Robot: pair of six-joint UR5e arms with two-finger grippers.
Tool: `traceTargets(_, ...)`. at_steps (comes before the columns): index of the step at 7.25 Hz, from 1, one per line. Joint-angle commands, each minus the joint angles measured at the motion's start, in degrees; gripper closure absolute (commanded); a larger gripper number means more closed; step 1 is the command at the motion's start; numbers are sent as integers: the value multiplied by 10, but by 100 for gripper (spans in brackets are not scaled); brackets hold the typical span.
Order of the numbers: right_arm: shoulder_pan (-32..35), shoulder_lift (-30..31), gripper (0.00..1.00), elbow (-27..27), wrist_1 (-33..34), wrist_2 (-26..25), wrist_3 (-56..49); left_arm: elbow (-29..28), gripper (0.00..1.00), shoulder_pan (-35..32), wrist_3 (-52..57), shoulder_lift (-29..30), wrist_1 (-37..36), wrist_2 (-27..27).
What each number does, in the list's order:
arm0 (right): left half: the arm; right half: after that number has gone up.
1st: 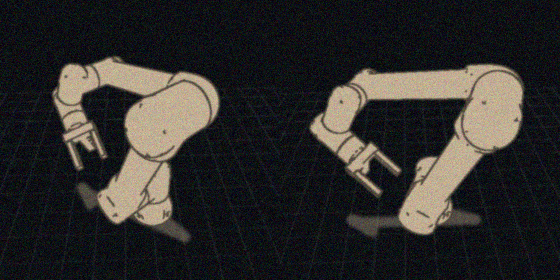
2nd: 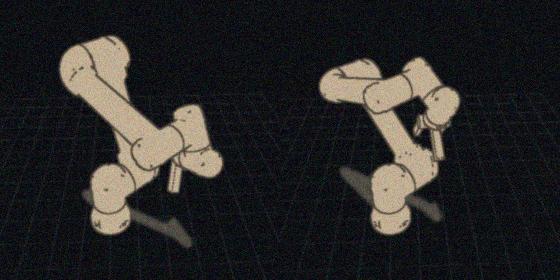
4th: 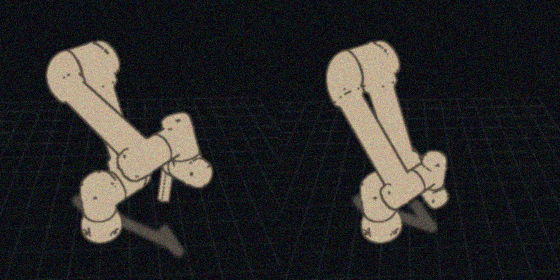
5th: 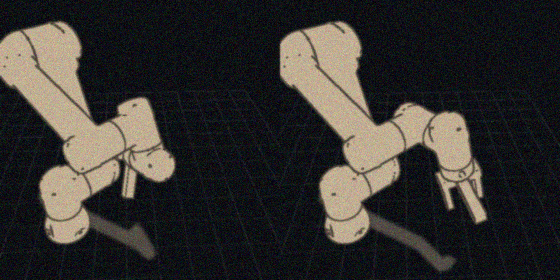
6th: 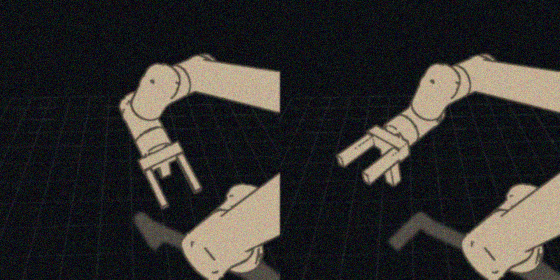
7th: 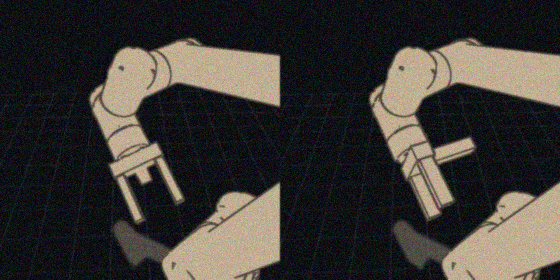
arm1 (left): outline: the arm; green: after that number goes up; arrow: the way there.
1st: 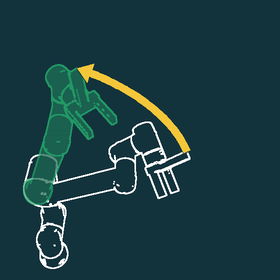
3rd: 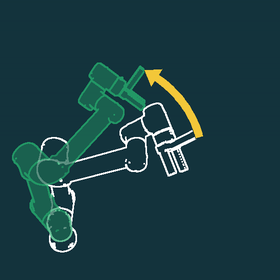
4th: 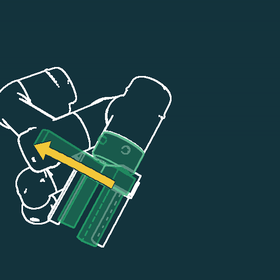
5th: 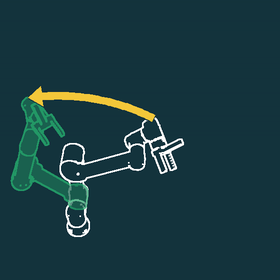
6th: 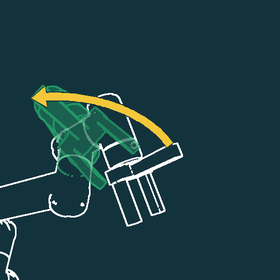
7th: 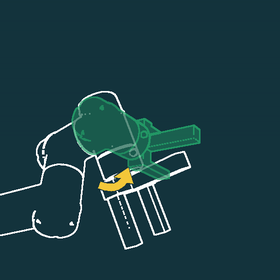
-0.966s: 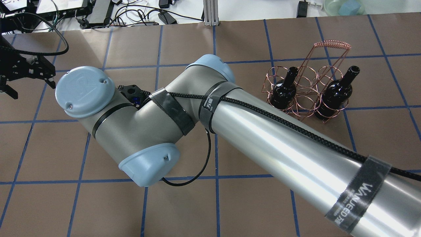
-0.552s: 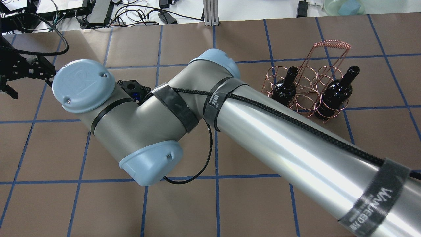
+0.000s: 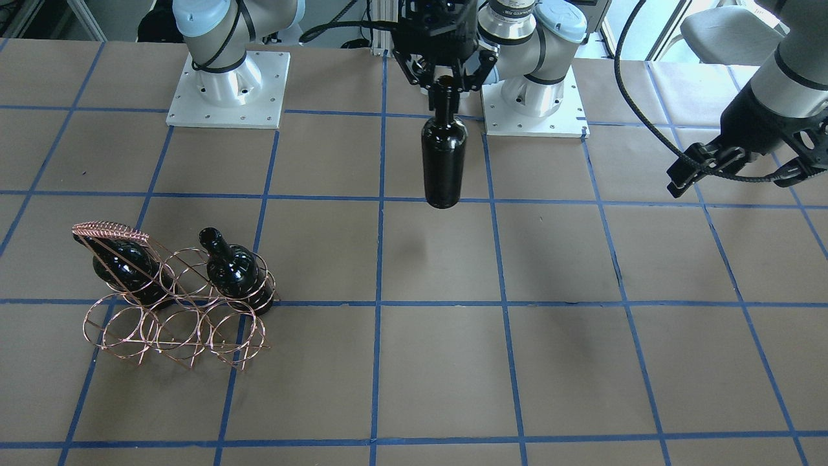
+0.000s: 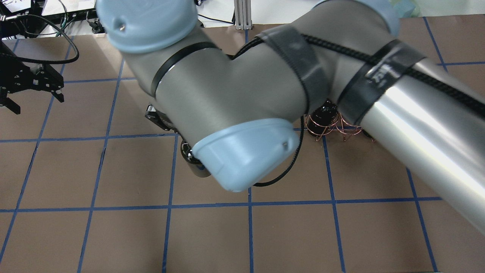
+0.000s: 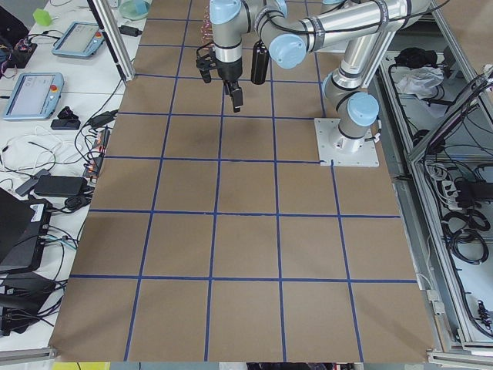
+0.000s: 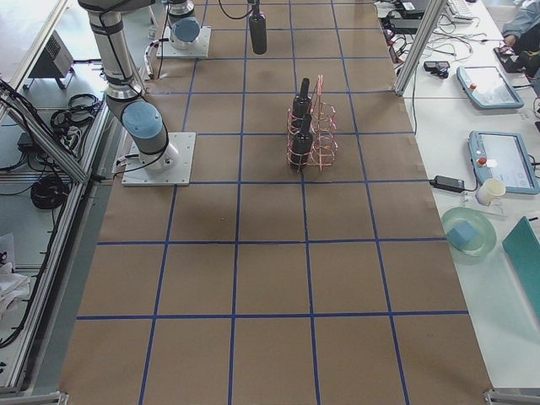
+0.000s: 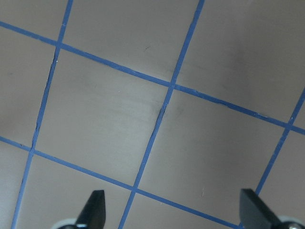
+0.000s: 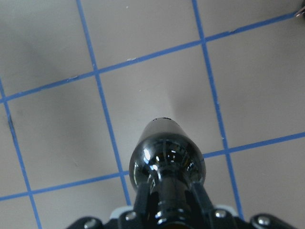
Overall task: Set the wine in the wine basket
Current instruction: 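Lift the bottle with the right gripper and carry it toward the basket, then position the held bottle above the middle slot of the wire basket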
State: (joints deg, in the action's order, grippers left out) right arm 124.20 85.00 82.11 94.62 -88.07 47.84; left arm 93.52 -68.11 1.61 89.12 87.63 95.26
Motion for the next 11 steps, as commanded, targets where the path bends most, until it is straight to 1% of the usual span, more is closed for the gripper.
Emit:
traceTargets(1,-109,82,100,0,-123,-8,-130,0,0,0,-4,-1,0,0)
traceTargets(2,-160,110,100,1,-169,-27,-216,0,0,0,-7,0,0,-2)
traceTargets(3,-211,121,100,2,-176,-40,-284,0,0,0,-9,1,0,-7)
traceTargets(4,-261,125,100,2,-176,-41,-347,-1,0,-4,-8,3,-12,-9)
traceTargets(5,-301,125,100,2,-176,-48,-399,-2,0,-22,-8,4,-29,-10)
traceTargets(7,-382,119,100,5,-171,-43,-481,-8,0,-102,-12,4,-38,-8)
traceTargets(8,-416,118,100,7,-171,-41,-522,-9,0,-142,-28,6,-53,-35)
traceTargets(9,-424,114,100,7,-163,-40,-538,-9,0,-163,-44,5,-54,-73)
traceTargets(11,-424,66,100,7,-93,-30,-537,-10,0,-168,-45,1,-51,-65)
